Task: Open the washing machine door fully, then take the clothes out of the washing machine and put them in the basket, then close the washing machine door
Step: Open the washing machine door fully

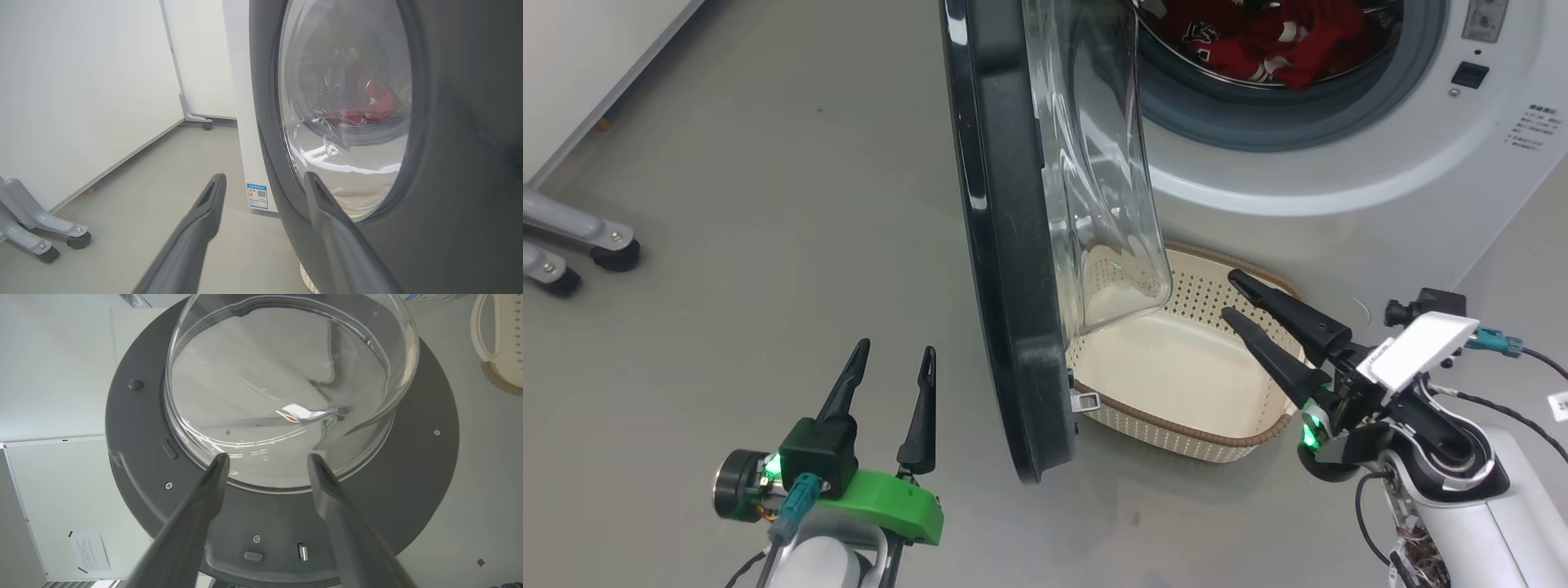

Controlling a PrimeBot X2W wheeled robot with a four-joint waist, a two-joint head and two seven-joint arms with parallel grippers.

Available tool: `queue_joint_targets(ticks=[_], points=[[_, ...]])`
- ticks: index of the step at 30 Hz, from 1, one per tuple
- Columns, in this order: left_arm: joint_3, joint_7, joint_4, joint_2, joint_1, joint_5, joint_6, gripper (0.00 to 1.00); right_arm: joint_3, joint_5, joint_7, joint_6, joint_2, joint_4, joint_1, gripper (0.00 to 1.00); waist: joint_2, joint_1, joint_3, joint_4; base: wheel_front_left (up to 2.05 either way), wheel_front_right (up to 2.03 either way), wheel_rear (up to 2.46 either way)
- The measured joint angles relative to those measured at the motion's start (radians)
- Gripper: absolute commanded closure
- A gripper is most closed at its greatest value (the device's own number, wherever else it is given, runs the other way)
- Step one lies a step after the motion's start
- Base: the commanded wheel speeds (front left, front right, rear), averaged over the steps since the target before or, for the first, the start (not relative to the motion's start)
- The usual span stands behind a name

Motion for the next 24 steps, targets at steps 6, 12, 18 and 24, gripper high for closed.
queue_joint_targets(ticks=[6,12,18,24], points=[[0.018,0.0,0.013,0.002,0.022,0.01,0.0,0.0,-0.026,-0.101,-0.097,0.015,-0.029,-0.035,0.064,0.0,0.0,0.0,-0.026,-0.015,0.0,0.0,0.0],[0.035,0.0,0.019,0.013,0.042,0.014,0.0,0.0,-0.059,-0.263,-0.244,0.021,-0.064,-0.058,0.136,0.0,0.0,0.0,-0.052,-0.041,0.0,0.0,0.0],[0.046,0.0,0.021,0.019,0.053,0.02,0.0,0.0,-0.083,-0.444,-0.382,0.023,-0.114,-0.077,0.194,0.0,0.0,0.0,-0.068,-0.066,0.0,0.0,0.0],[0.047,0.0,0.022,0.021,0.054,0.025,0.0,0.0,-0.101,-0.556,-0.48,0.012,-0.137,-0.089,0.244,0.0,0.0,0.0001,-0.075,-0.083,0.0,0.0,0.0]])
